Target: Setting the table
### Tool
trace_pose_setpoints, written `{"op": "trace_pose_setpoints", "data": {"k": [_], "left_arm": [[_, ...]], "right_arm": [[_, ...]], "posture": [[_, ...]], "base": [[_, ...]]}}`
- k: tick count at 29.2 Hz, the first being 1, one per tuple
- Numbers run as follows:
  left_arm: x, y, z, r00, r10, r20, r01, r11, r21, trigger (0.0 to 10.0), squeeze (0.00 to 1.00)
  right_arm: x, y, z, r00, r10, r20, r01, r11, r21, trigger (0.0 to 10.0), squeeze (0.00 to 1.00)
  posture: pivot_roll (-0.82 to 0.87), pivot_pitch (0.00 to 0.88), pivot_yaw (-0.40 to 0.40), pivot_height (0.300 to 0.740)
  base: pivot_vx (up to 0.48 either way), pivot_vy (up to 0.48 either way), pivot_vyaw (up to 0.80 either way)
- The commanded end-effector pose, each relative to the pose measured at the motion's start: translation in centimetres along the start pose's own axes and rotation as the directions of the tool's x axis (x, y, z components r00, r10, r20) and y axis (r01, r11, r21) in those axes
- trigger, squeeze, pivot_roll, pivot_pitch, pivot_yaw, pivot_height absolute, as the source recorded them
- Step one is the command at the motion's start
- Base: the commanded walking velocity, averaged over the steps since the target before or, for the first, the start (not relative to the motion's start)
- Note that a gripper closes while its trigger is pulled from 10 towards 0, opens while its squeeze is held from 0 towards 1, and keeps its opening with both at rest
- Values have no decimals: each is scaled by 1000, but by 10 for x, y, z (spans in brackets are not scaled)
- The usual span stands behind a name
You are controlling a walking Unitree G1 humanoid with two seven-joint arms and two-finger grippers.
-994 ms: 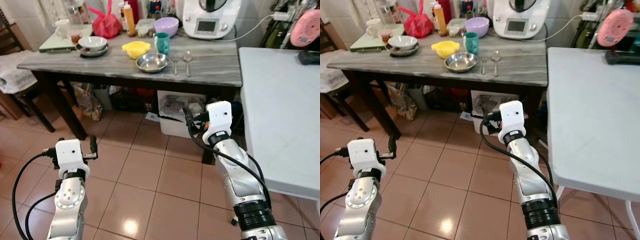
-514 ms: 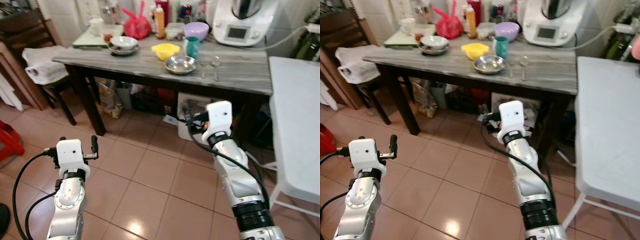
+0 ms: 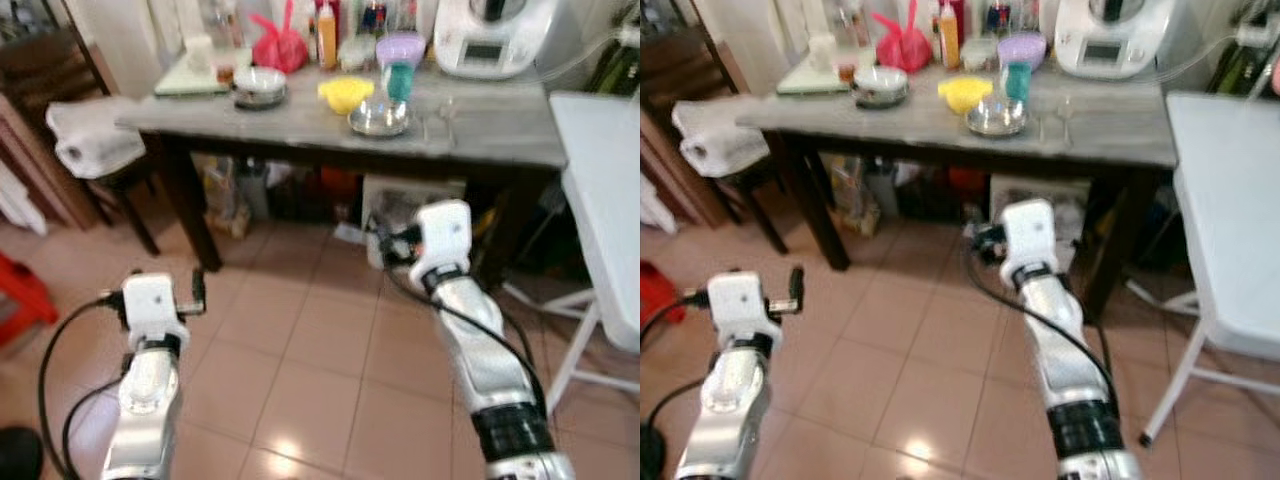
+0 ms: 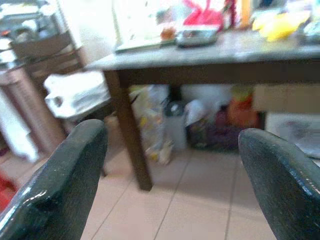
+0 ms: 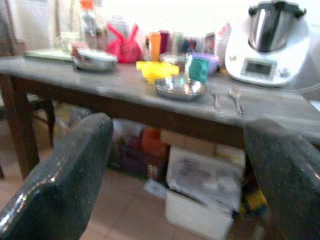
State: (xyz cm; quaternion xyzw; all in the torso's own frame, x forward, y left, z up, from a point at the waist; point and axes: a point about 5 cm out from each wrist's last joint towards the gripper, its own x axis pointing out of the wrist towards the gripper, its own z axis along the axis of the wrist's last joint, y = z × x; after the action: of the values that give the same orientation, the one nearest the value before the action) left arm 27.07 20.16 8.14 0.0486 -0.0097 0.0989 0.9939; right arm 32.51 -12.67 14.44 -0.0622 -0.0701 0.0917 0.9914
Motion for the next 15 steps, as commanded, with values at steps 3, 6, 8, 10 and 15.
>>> {"op": "trace_pose_setpoints", "data": {"k": [3,6,8,10,15], "left_arm": [[-2,3,-1,1000,0,4,0,1000,24,10000,0],[-3,-2,-3,1000,-9,3,9,1000,20,10000,0],[-4,-7,-7,1000,-23,-12,23,1000,15,10000,0],[-6,-11,-13,998,-43,-39,44,999,13,10000,0],[-13,-7,-32,993,-28,-112,28,1000,-5,10000,0]], "right_arm": [[3,10,6,999,28,22,-28,1000,7,10000,0],[3,10,6,999,31,23,-31,999,5,10000,0],[3,10,4,999,33,19,-33,999,1,10000,0],[3,10,1,999,35,12,-35,999,-1,10000,0],[2,7,-9,999,28,-29,-28,1000,10,10000,0]], "posture": [[-42,32,91,740],[-40,32,89,740],[-36,32,86,740],[-33,30,85,740],[-34,24,82,740]], "base": [[0,0,-546],[0,0,0],[0,0,0],[0,0,0],[0,0,0]]}}
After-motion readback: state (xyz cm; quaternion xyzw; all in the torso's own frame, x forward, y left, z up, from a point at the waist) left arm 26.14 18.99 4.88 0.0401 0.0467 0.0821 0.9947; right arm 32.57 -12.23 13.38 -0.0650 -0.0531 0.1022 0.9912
